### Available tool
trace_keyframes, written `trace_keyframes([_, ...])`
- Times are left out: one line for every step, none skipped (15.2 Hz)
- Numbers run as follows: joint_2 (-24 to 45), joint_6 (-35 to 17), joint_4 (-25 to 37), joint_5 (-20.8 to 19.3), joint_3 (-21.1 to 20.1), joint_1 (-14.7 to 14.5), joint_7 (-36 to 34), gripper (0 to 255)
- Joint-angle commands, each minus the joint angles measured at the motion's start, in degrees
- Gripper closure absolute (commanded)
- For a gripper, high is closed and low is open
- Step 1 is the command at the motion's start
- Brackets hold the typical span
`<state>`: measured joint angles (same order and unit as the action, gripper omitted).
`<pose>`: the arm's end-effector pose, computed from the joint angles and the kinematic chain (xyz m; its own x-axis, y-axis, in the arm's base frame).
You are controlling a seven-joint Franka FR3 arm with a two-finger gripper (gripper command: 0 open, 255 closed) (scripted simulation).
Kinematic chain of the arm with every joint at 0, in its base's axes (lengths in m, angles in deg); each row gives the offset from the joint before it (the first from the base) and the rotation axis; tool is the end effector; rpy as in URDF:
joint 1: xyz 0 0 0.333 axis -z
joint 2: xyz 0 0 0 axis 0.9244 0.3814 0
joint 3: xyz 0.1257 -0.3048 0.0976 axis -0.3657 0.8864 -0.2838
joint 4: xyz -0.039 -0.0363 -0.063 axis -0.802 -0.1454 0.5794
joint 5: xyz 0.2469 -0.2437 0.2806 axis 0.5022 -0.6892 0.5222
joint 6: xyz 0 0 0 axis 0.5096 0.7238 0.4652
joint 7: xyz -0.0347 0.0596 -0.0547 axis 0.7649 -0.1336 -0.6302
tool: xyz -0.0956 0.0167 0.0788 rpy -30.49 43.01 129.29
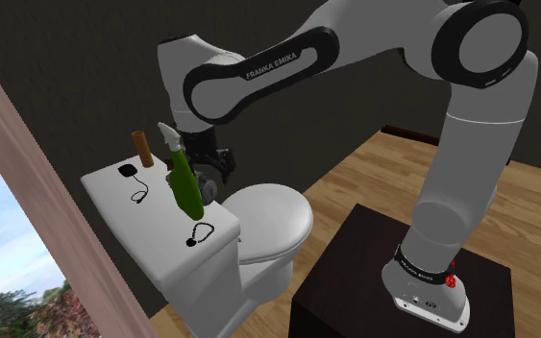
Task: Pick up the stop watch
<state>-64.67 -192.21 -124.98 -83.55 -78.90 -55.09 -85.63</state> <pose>0.5751 0.2907 0.4479 0.4678 -0.8835 0.0236 -0.8838 -0.4673 0.0220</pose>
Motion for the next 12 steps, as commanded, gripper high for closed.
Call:
trace_keyframes([0.51, -1.26, -0.88, -0.42, 0.09, -0.07, -0.26, 0])
trace_keyframes([0.5, -1.26, -0.89, -0.41, 0.09, -0.07, -0.26, 0])
trace_keyframes([0.36, -1.38, -1.1, -0.33, 0.08, -0.04, -0.23, 255])
trace_keyframes([0.4, -1.37, -1.07, -0.36, 0.06, -0.08, -0.29, 255])
trace_keyframes([0.39, -1.36, -1.07, -0.34, 0.05, -0.08, -0.3, 255])
trace_keyframes([0.4, -1.36, -1.07, -0.35, 0.06, -0.08, -0.3, 255])
trace_keyframes([0.37, -1.37, -1.1, -0.33, 0.06, -0.07, -0.29, 255])
trace_keyframes([0.37, -1.37, -1.1, -0.33, 0.06, -0.07, -0.29, 255])
trace_keyframes([0.35, -1.4, -1.14, -0.32, 0.06, -0.06, -0.28, 255])
trace_keyframes([0.35, -1.38, -1.13, -0.32, 0.06, -0.06, -0.28, 255])
trace_keyframes([0.35, -1.37, -1.11, -0.32, 0.05, -0.07, -0.29, 255])
trace_keyframes([0.51, -1.26, -0.88, -0.42, 0.09, -0.07, -0.26, 255])
